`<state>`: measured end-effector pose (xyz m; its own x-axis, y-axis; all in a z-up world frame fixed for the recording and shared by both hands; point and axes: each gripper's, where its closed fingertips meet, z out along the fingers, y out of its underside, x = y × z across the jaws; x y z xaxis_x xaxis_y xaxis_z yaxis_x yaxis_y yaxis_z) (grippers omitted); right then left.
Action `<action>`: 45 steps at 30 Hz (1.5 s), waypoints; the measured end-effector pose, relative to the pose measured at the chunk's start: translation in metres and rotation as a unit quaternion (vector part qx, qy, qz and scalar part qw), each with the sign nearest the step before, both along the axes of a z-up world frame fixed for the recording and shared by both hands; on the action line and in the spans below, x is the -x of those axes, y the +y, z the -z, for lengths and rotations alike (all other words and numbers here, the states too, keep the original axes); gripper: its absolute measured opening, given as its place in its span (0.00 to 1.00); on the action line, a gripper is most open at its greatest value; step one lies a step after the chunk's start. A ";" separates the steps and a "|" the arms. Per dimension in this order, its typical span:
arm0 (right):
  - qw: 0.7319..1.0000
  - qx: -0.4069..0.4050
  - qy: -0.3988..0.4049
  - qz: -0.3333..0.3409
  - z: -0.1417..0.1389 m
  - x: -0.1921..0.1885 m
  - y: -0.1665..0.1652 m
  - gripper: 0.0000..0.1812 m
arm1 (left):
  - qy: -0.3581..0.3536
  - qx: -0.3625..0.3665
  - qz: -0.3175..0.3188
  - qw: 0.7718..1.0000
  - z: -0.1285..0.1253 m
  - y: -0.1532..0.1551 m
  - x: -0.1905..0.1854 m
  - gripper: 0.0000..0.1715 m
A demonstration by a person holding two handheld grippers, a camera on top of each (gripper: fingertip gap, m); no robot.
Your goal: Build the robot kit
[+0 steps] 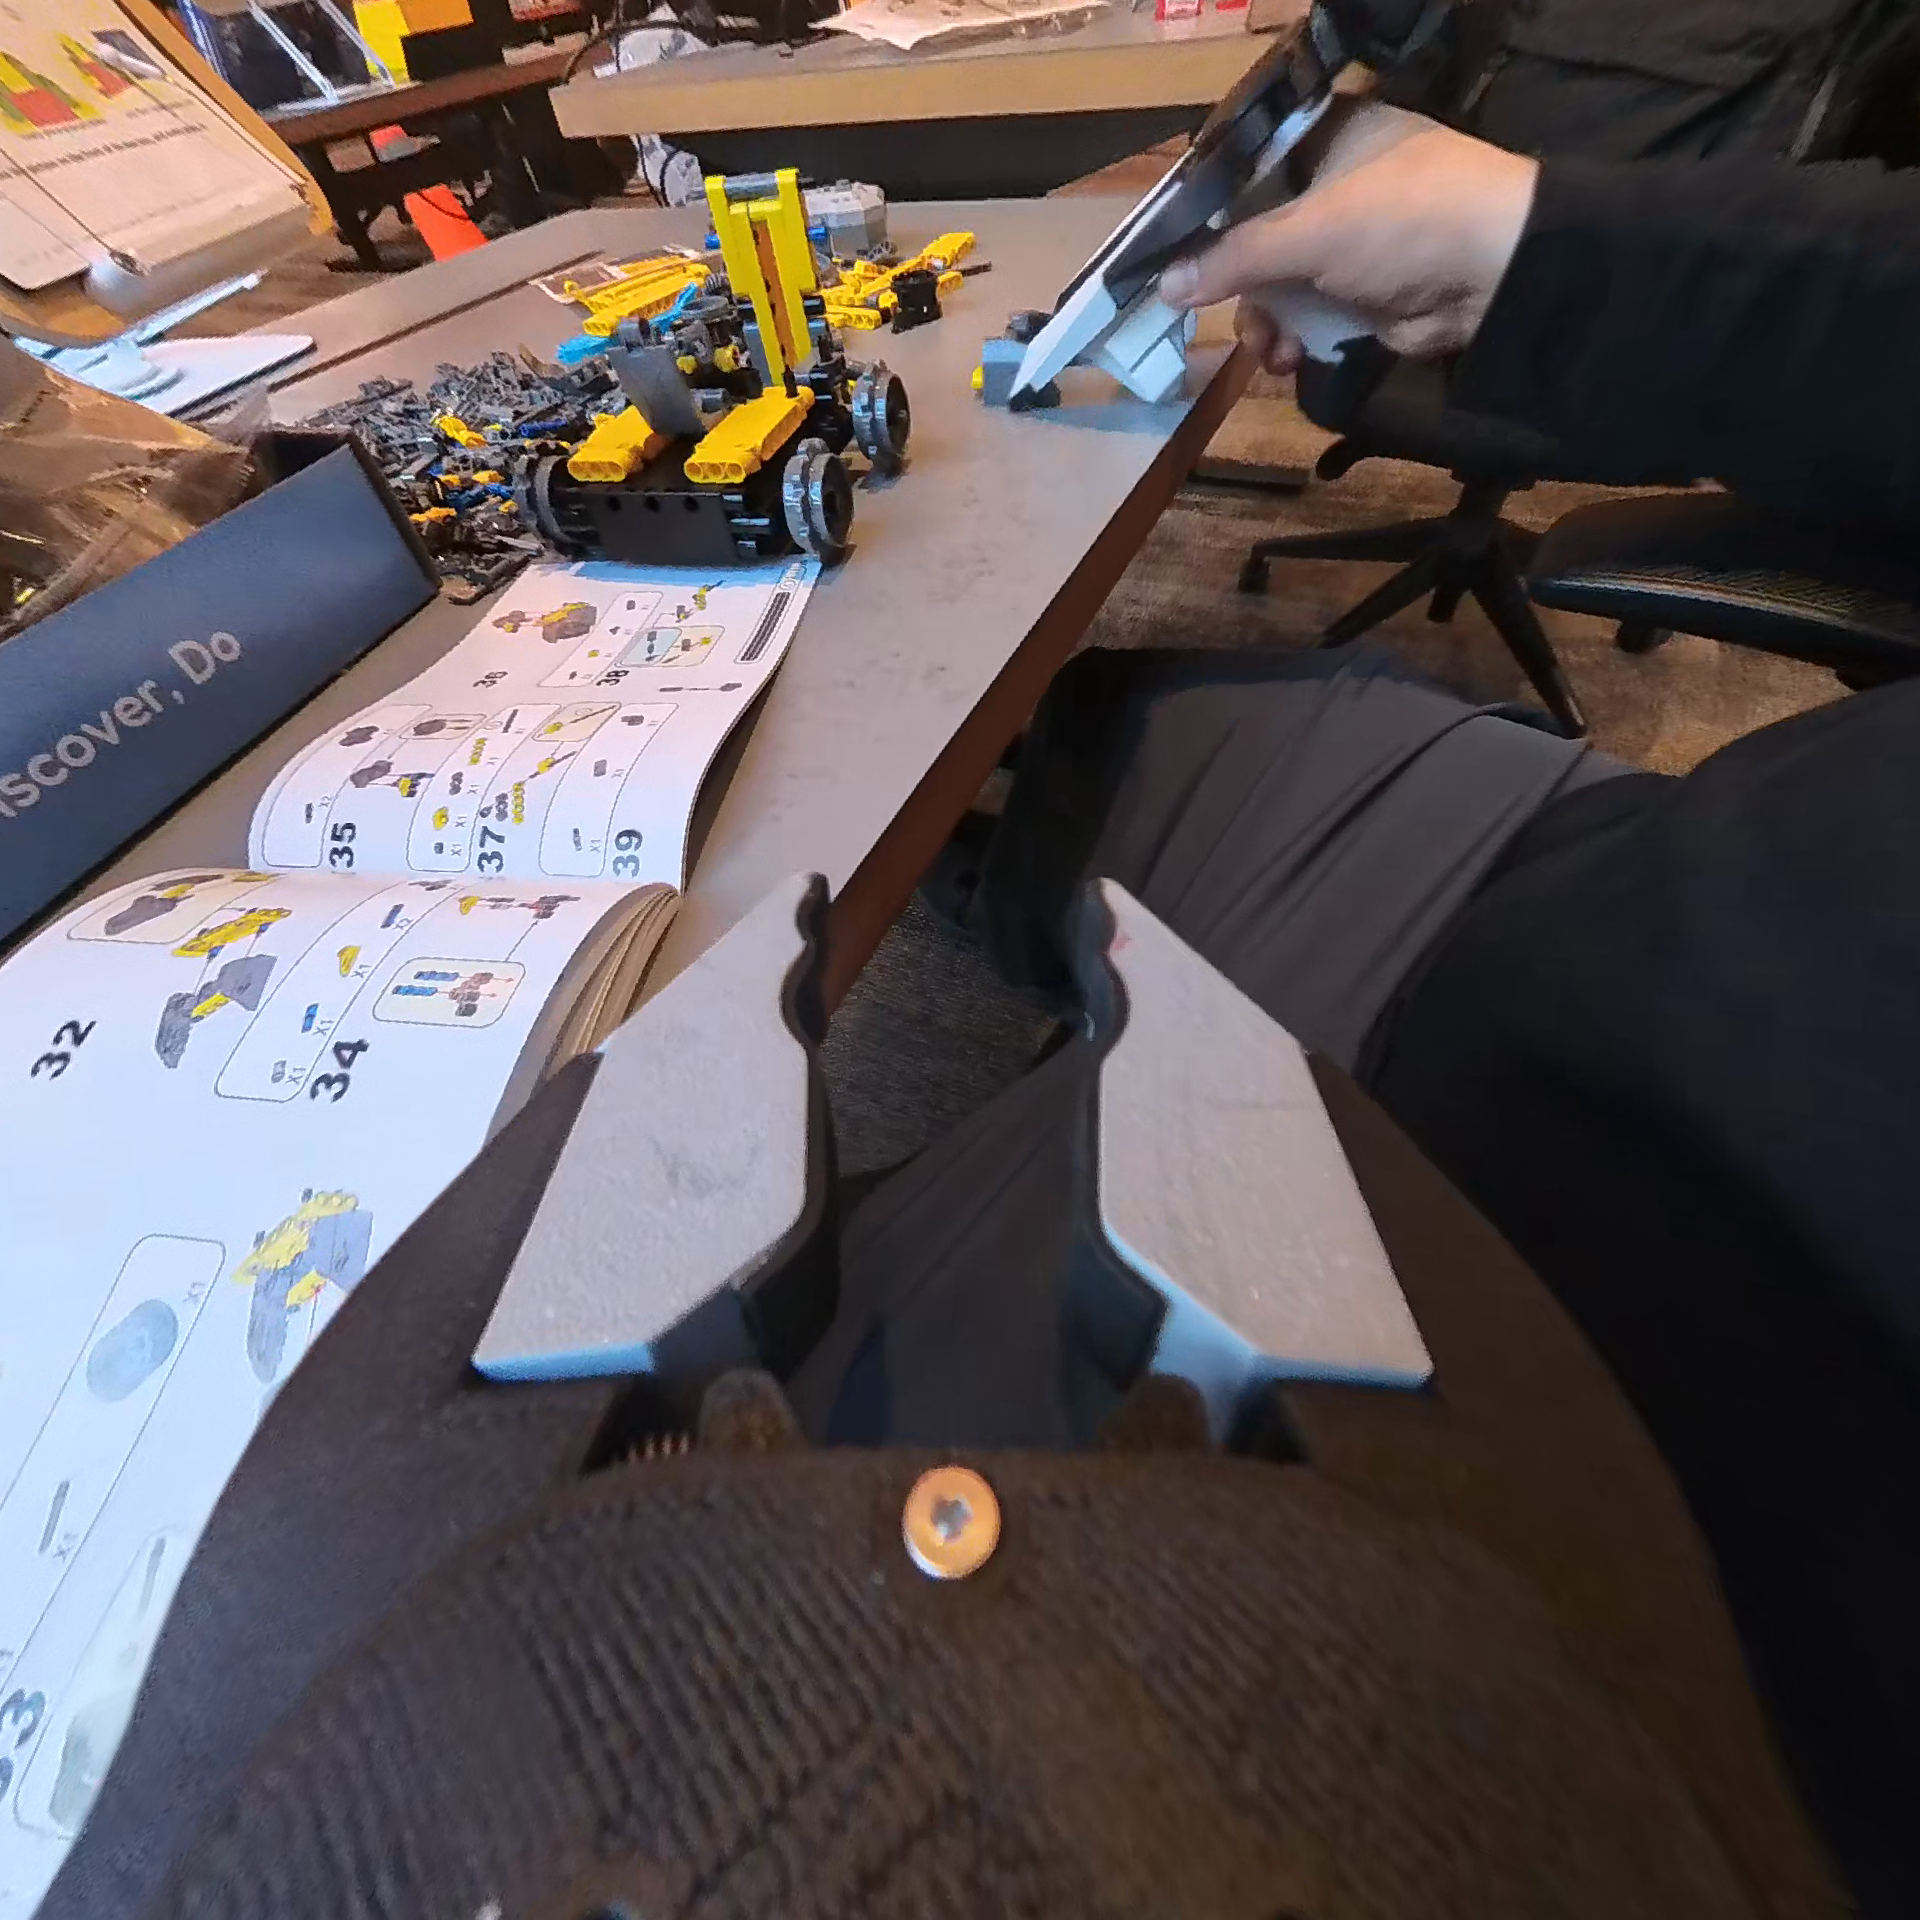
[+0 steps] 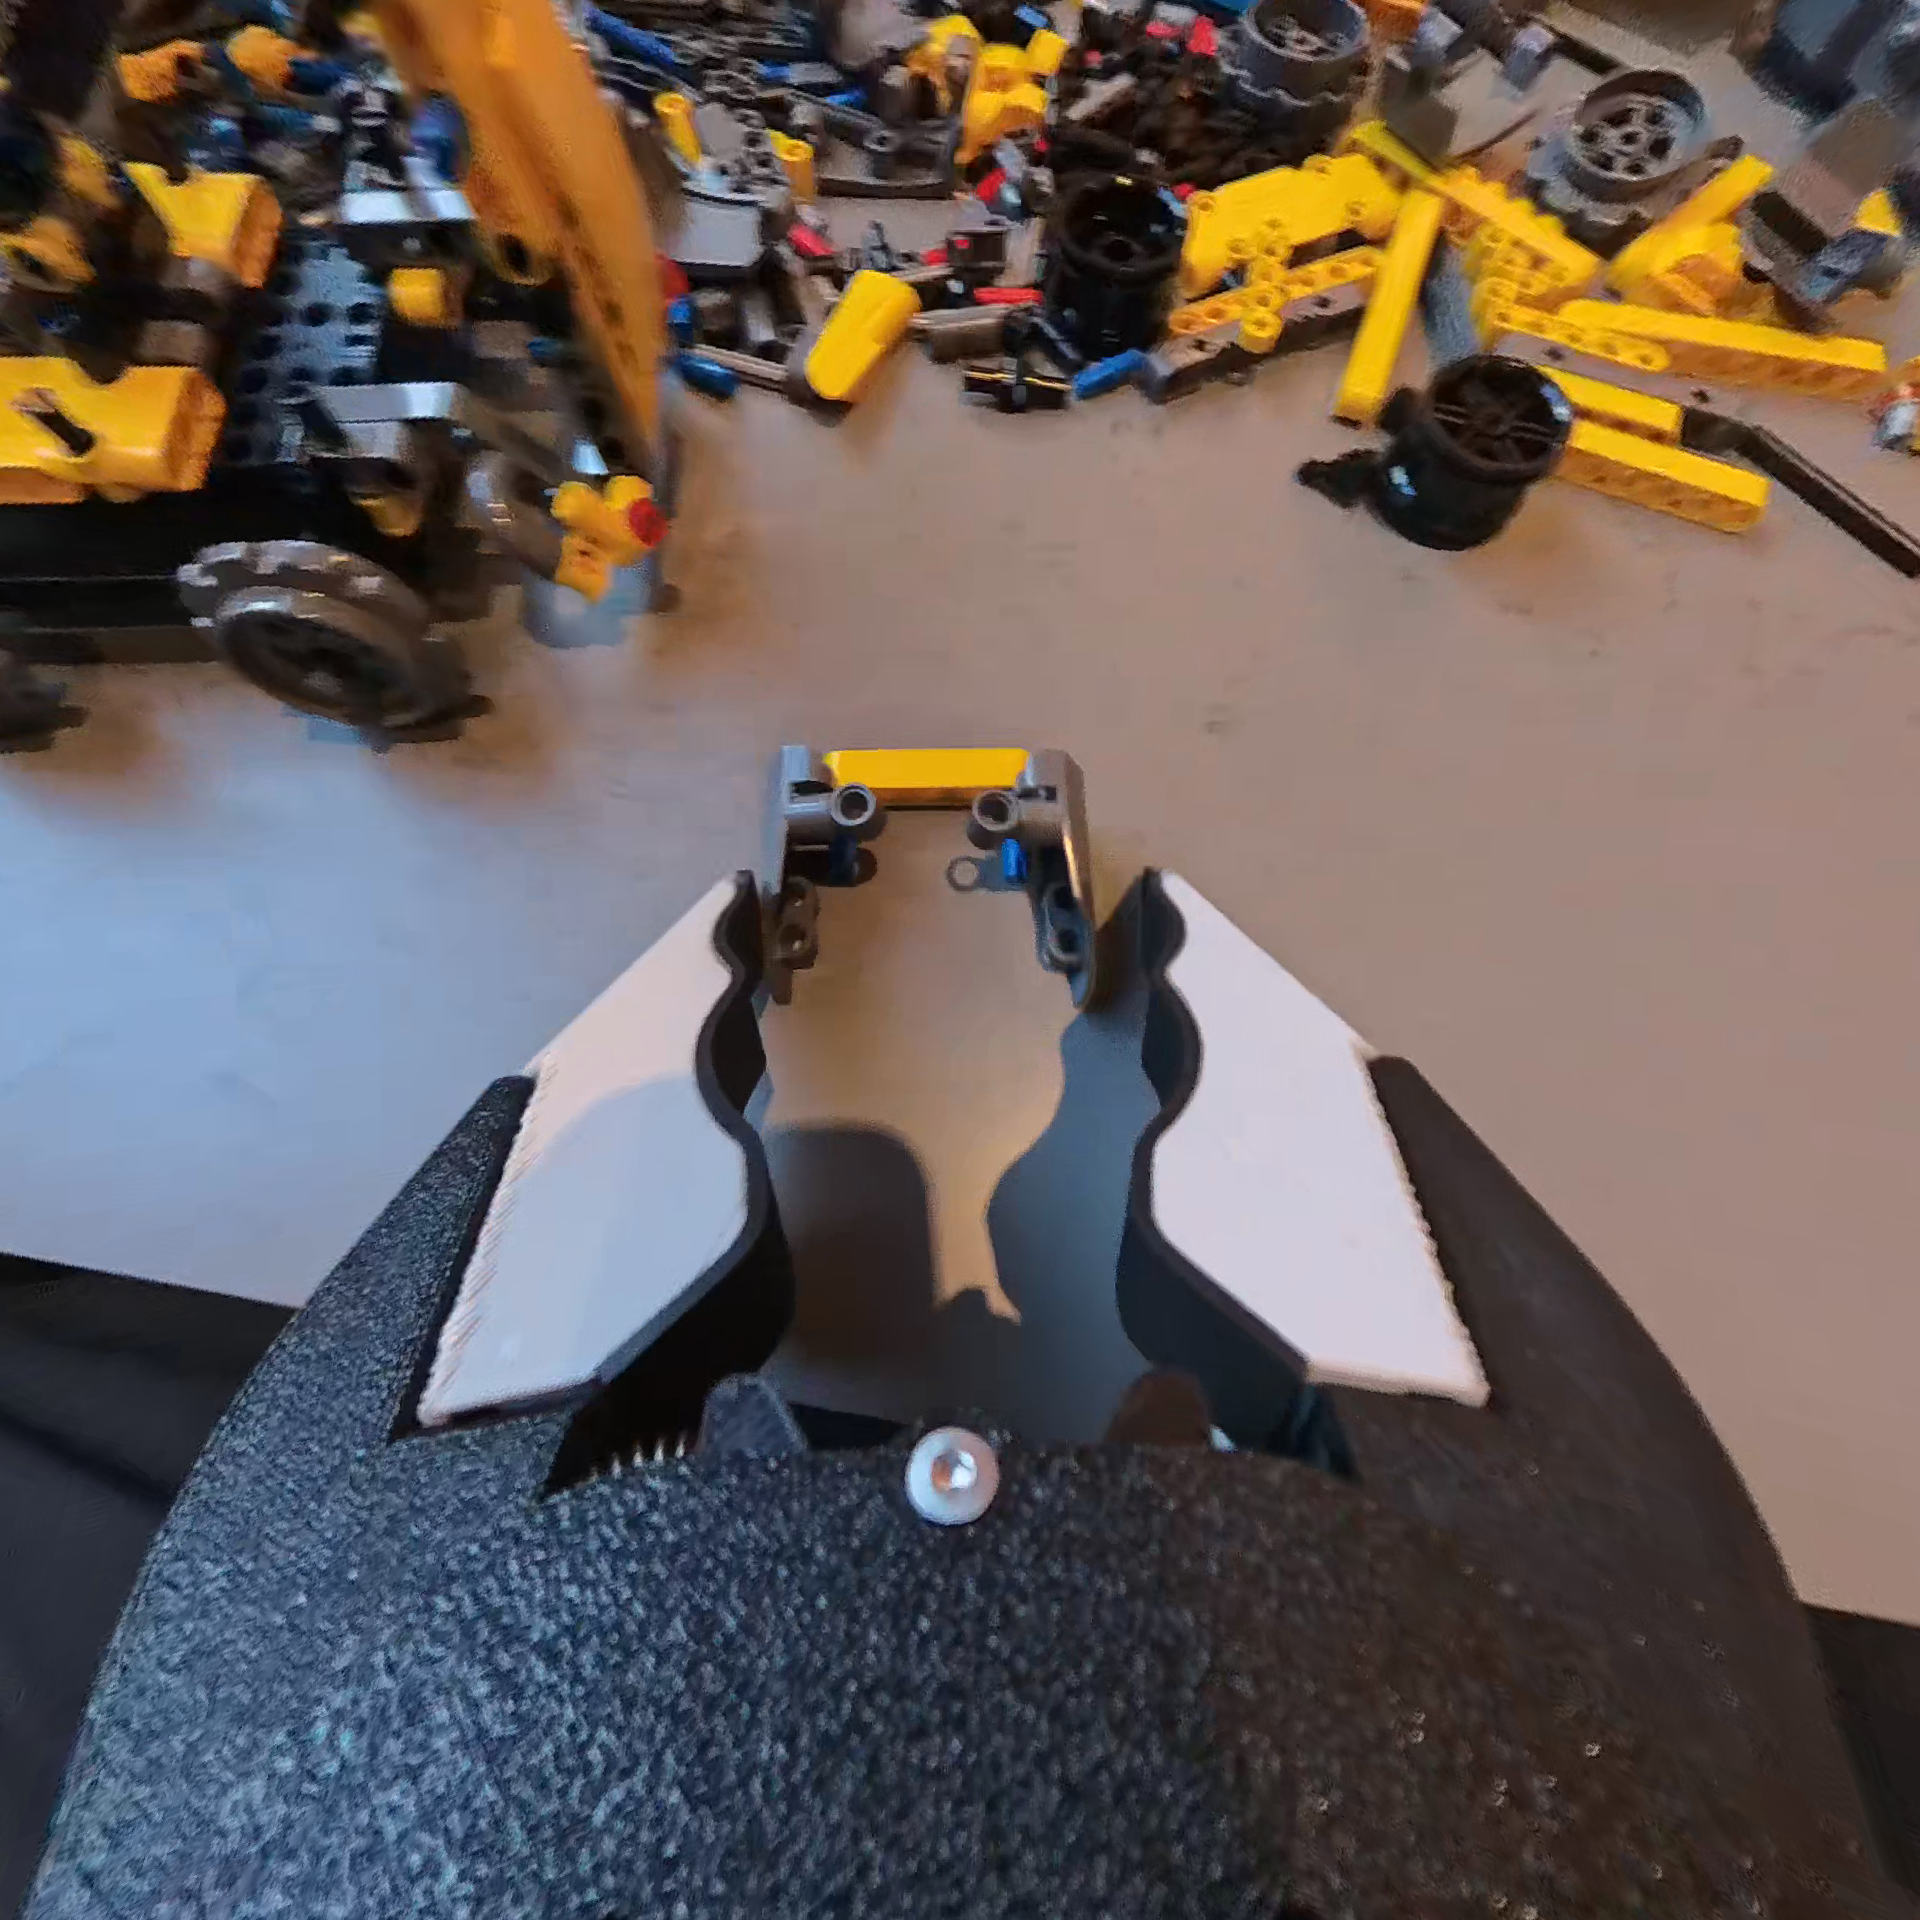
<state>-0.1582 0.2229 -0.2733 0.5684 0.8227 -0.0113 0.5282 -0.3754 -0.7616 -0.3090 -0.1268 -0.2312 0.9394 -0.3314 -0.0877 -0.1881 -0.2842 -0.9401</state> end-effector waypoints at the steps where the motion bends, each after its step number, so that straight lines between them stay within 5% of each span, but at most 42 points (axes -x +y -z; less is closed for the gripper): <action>1: 1.000 0.006 -0.002 0.004 0.001 -0.005 0.008 0.42 | -0.004 0.000 0.003 1.000 0.000 -0.001 -0.001 0.28; 5: 0.999 0.019 -0.016 0.039 0.000 -0.030 0.046 0.35 | -0.017 0.004 0.021 1.000 -0.001 -0.005 -0.006 0.28; 10: 0.998 0.028 -0.014 0.048 0.000 -0.041 0.071 0.38 | -0.017 0.002 0.038 0.999 -0.002 -0.009 -0.012 0.28; 28: 0.984 -0.107 0.143 0.009 -0.058 -0.012 0.014 0.38 | -0.029 0.027 0.020 0.999 0.009 -0.003 -0.004 0.29; 45: 0.984 -0.114 0.138 -0.002 -0.051 -0.023 0.015 0.26 | -0.021 0.066 0.037 0.997 0.028 0.013 -0.020 0.29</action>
<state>-0.1348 0.2375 -0.2221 0.5656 0.8244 0.0209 0.2913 -0.1761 -0.9403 -0.2887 -0.1135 -0.2596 0.9141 -0.4054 0.0005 -0.1740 -0.3936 -0.9027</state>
